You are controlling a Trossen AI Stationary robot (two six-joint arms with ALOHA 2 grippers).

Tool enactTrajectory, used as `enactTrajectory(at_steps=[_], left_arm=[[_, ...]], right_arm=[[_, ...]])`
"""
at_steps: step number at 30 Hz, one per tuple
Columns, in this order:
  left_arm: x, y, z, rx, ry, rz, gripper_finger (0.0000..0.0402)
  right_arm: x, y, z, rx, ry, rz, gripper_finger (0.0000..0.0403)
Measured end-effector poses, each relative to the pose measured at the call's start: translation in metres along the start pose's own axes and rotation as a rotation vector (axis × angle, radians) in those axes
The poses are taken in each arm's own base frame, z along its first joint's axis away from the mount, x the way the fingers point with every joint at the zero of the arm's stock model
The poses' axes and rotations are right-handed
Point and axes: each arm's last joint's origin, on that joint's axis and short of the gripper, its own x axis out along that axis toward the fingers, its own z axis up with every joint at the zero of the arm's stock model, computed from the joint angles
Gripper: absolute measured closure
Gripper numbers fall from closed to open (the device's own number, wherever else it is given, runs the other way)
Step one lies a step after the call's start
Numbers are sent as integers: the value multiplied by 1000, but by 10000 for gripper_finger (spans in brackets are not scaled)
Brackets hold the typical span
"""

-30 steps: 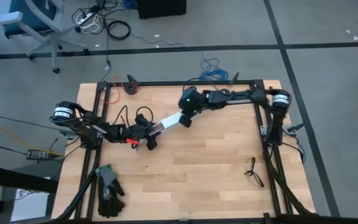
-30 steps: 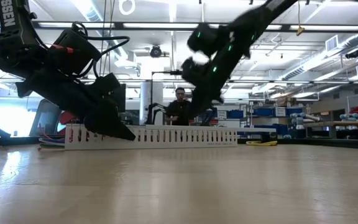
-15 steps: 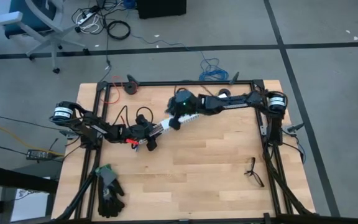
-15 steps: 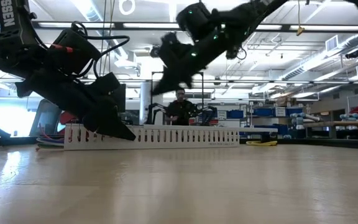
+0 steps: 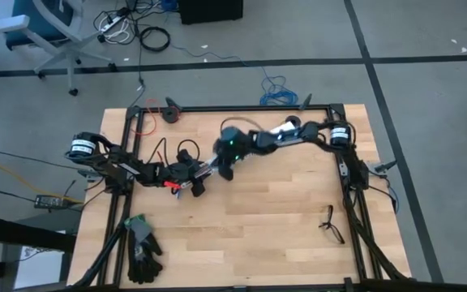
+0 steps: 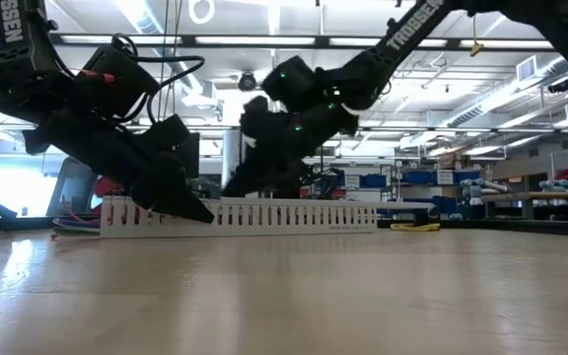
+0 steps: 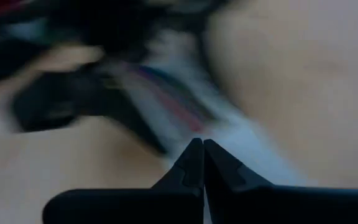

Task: Ziptie cables
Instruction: Close the white cable duct

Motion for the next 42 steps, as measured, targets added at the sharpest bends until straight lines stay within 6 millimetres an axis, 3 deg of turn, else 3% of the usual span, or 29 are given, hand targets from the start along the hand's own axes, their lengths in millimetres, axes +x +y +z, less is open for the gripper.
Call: enactTrajectory(at_steps=[3,5,8,11,13,16,19,21,24,26,29,32,38,42], left_arm=[[0,0,1,-15,0,-13,149],[1,0,1,-20,1,-11,149],[1,0,0,-22,11,-10,149],[1,0,0,-26,15,-10,149],[1,1,0,-32,14,-10,149],[1,0,1,-37,5,-13,149],[1,0,1,-45,-1,-14,149],[0,1,0,-46,0,-8,149],[1,1,1,-49,-1,-10,149],[1,0,1,-49,-1,-17,149],[1,1,1,-50,1,-7,149],[1,1,0,-49,5,2,149],[1,1,0,-42,10,14,147],[1,2,0,-29,12,25,133]], right_arm=[[8,18,9,-76,-119,120,403],[-1,30,19,-123,-163,70,403],[-32,37,35,-183,-173,-206,403],[-59,42,36,-209,-71,-496,403],[-74,41,29,-169,40,-602,403],[-79,26,16,-61,160,-640,403],[-57,3,-3,20,210,-535,403],[-38,-5,0,62,130,-324,403],[-8,-4,2,29,8,-30,403],[-3,5,7,-6,-58,79,403],[-11,16,17,-47,-110,72,403],[-29,22,29,-103,-144,-62,403],[-53,31,34,-158,-138,-188,403],[-57,32,34,-156,-112,-195,403]])
